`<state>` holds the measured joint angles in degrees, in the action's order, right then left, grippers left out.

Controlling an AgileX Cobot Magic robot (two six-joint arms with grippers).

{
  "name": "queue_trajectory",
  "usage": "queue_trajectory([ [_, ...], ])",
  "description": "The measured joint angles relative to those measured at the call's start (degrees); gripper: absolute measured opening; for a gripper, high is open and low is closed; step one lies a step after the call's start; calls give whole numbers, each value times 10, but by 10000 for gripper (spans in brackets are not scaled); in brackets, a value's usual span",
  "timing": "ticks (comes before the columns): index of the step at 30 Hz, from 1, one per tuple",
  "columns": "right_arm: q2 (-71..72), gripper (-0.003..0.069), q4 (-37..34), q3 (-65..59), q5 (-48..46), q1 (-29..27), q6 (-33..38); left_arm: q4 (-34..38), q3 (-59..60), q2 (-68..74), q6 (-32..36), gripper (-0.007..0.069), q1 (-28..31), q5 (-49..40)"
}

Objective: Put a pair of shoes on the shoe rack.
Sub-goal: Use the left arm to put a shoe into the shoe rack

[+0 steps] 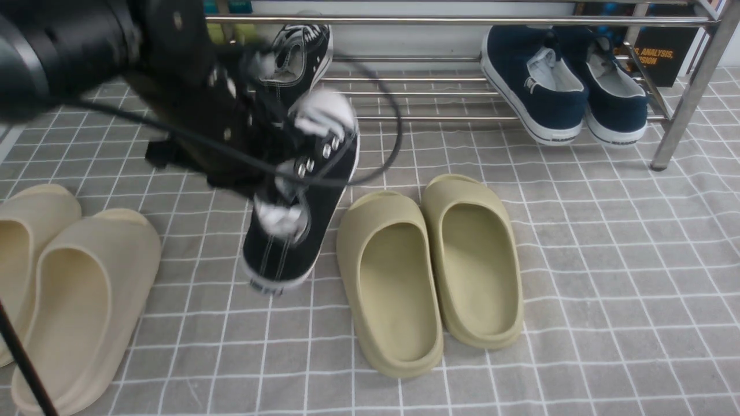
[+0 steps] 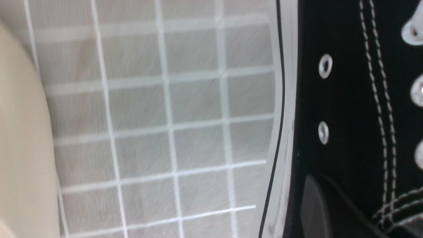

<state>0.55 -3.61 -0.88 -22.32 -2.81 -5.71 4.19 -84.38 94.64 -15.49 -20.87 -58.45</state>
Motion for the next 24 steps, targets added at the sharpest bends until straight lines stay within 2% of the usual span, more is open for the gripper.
queue_trajectory([
  [6, 0, 94, 0, 0, 0, 0, 0, 33, -96, 62, 16, -13, 0, 2],
  [14, 0, 100, 0, 0, 0, 0, 0, 39, -270, 225, 16, -13, 0, 25],
  [15, 0, 101, 0, 0, 0, 0, 0, 39, -325, 264, 12, -13, 0, 28],
  [21, 0, 108, 0, 0, 0, 0, 0, 11, -472, 362, -30, -13, 0, 34],
  [24, 0, 110, 0, 0, 0, 0, 0, -9, -509, 393, -45, -13, 0, 50],
])
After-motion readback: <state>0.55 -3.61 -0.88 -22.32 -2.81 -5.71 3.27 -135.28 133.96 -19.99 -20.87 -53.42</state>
